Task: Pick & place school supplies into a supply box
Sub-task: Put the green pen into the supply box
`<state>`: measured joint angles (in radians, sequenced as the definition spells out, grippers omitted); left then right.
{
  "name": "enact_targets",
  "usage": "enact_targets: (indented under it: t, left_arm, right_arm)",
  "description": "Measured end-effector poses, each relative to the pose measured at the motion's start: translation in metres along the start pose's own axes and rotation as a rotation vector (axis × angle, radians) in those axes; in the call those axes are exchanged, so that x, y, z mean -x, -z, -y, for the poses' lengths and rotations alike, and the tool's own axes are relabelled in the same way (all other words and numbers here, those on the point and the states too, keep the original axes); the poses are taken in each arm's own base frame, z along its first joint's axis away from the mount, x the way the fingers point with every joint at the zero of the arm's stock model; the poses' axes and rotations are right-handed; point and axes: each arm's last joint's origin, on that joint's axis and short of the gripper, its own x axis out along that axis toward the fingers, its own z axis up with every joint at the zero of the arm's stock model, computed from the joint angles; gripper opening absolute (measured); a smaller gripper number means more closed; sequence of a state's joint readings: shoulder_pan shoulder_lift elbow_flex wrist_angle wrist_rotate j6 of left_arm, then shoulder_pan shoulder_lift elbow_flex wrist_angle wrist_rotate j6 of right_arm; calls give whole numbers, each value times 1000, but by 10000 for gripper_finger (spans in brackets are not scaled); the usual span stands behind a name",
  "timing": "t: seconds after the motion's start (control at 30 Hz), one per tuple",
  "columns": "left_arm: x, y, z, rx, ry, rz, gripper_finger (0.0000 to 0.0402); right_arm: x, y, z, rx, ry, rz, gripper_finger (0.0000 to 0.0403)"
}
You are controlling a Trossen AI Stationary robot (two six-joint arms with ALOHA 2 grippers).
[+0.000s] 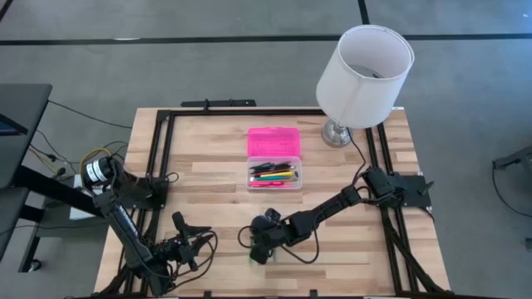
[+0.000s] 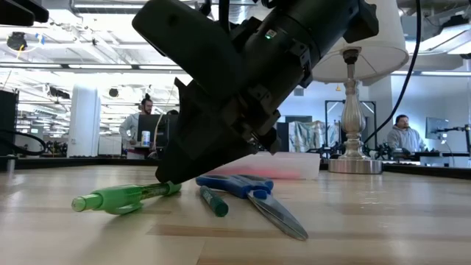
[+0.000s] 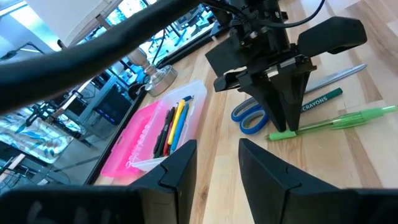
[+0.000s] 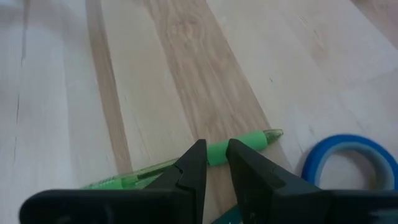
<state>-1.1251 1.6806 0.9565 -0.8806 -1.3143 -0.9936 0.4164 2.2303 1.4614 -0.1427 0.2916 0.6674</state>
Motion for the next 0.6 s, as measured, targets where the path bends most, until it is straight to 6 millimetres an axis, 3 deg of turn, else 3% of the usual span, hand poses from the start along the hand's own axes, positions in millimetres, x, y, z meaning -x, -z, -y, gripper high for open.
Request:
enact_targets:
  t: [0.6]
  left_arm:
    - [-9,0,-2,13,-6,-53,114]
  right_arm:
    - [0,-12,-4,327,-62,-9,66]
